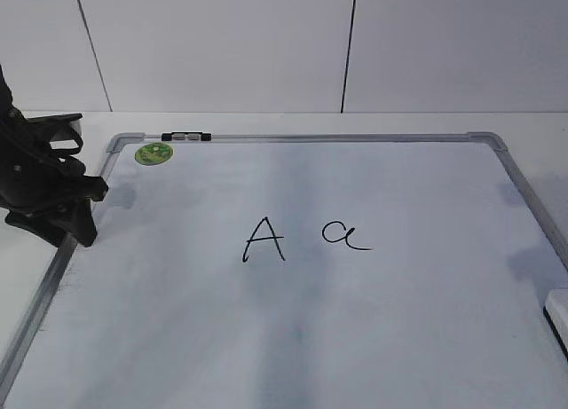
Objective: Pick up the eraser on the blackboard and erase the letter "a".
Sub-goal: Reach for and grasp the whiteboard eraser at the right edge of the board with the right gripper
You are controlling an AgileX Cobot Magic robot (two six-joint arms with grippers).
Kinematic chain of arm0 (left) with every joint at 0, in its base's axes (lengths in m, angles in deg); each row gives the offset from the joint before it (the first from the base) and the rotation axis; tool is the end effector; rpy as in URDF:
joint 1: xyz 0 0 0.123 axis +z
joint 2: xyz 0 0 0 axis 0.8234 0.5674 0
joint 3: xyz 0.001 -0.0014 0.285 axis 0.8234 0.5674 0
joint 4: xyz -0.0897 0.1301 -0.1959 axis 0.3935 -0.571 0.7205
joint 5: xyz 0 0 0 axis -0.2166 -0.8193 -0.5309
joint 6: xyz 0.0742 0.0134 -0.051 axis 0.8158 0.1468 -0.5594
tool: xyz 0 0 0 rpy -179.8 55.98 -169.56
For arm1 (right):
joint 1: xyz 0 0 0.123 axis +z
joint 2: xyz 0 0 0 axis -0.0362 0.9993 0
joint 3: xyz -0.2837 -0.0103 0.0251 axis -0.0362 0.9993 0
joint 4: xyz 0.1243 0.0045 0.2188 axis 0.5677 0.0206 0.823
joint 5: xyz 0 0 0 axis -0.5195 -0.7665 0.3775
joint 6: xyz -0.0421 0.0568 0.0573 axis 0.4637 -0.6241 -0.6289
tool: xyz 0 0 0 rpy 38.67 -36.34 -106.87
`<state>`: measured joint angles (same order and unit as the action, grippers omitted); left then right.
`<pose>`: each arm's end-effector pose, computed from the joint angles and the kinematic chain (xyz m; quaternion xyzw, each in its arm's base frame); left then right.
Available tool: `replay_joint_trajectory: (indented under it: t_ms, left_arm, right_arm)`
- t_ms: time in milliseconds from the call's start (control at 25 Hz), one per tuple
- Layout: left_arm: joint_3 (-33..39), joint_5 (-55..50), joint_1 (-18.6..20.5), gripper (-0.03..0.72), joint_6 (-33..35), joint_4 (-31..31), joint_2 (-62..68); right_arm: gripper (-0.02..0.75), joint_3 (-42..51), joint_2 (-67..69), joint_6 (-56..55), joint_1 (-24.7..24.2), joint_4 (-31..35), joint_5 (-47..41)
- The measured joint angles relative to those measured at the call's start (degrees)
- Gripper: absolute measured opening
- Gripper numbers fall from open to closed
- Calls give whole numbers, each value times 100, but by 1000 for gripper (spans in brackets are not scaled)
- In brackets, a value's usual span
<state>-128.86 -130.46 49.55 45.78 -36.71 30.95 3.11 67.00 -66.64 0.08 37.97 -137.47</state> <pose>0.3676 -0.0540 0.1477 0.0305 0.9948 -0.0910 0.0346 0.1796 0.0016 0.2628 -0.0540 0.9923 -0.0305 0.1070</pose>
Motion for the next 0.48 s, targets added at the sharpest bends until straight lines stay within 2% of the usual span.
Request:
replay_joint_trajectory:
  t_ms: [240, 480]
  left_arm:
    - [-23, -68, 0, 155, -41, -4, 0]
    - [-23, -80, 0, 134, -132, 16, 0]
  right_arm:
    - [594, 0, 0, 0, 0, 0, 46]
    - [593, 0, 0, 0, 0, 0, 95]
